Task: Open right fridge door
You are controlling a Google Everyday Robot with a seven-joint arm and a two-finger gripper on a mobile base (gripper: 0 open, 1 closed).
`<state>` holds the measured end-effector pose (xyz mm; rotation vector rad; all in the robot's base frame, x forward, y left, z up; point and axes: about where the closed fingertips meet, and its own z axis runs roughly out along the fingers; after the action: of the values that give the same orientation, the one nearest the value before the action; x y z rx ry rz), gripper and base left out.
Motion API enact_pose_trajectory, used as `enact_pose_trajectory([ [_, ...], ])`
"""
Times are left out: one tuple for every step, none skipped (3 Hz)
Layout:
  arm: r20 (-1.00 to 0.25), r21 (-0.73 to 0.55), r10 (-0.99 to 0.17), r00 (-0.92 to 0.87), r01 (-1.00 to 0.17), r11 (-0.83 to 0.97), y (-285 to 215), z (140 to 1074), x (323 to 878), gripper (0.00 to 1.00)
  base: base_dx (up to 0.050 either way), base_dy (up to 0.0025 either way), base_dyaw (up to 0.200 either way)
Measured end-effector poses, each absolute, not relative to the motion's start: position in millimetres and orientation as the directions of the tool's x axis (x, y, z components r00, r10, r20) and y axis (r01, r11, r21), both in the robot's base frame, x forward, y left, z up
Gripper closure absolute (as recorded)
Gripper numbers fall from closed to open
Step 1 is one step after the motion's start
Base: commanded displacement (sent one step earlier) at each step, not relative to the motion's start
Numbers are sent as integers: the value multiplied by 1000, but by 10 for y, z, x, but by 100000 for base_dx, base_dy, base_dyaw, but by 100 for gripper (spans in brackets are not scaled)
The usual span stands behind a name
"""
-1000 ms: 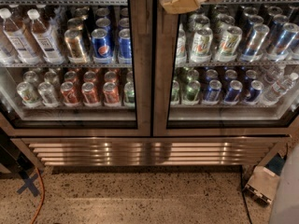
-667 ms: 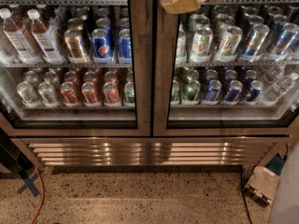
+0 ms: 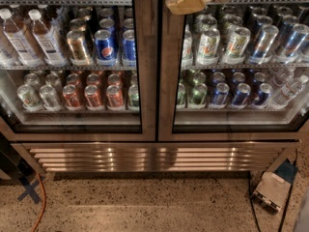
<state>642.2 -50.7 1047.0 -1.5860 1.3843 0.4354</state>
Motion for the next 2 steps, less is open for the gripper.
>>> enact_pose_trajectory([
  [-770, -416, -566, 295, -905, 94, -524, 10468, 6442, 100, 0, 0, 0],
  [-771, -419, -567, 289, -901, 111, -533, 10463, 6428, 100, 0, 0, 0],
])
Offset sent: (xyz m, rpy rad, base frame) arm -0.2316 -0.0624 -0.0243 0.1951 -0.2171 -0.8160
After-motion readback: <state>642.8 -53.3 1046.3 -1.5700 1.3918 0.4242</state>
